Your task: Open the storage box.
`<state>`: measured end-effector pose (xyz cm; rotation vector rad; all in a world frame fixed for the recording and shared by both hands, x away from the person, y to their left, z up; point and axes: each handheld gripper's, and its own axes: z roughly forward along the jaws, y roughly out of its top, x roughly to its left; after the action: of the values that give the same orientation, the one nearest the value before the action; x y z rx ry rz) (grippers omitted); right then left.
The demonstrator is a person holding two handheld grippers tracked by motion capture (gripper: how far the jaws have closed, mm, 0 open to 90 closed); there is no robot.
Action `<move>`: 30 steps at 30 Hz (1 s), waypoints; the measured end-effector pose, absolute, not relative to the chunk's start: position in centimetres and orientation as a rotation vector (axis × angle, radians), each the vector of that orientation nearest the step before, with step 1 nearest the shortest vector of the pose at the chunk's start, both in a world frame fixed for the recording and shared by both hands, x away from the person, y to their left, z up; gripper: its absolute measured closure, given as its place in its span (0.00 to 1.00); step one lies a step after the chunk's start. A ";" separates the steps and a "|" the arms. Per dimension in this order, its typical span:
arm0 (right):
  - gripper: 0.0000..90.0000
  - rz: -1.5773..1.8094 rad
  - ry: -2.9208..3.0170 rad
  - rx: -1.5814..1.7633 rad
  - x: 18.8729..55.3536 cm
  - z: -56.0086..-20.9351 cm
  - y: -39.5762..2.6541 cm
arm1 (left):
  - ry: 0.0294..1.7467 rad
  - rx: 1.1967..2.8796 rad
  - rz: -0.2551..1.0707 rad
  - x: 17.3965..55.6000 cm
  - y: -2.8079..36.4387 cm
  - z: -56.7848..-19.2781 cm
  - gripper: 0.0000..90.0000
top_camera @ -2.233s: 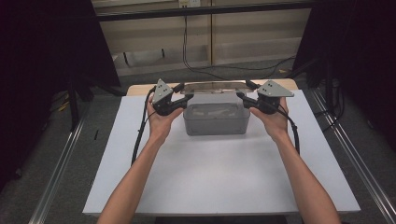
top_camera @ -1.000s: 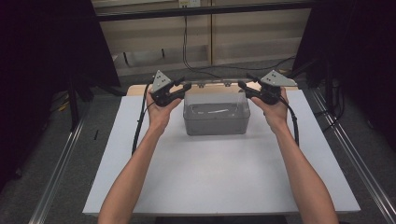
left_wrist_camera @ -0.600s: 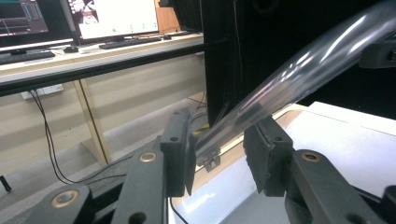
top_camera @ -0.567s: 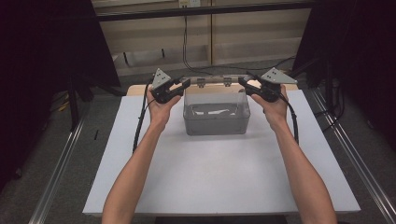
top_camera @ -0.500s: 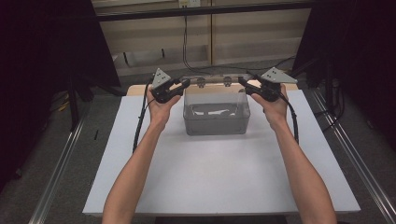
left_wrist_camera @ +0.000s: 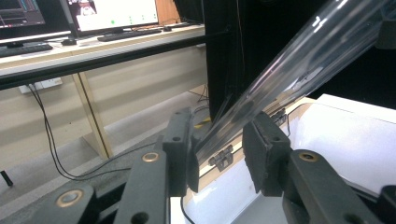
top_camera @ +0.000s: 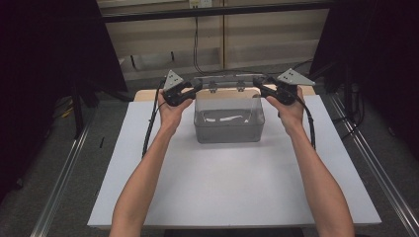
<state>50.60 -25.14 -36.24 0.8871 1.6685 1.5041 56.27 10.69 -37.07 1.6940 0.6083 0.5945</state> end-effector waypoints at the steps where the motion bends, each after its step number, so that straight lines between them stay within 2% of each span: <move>1: 0.63 1.506 1.670 0.886 50.7 -36.2 -25.2 | 0.607 1.697 0.599 56.3 10.7 -37.0 0.73; 8: 0.64 1.513 1.666 0.899 51.5 -36.0 -25.1 | 0.608 1.720 0.612 56.7 10.9 -36.5 0.77; 30: 0.67 1.551 1.683 0.988 54.2 -37.2 -25.6 | 0.656 1.677 0.581 58.0 11.0 -37.0 0.81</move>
<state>54.17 -25.64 -37.24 0.9880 1.6828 1.5513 58.00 10.97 -36.95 1.6775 0.6557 0.5813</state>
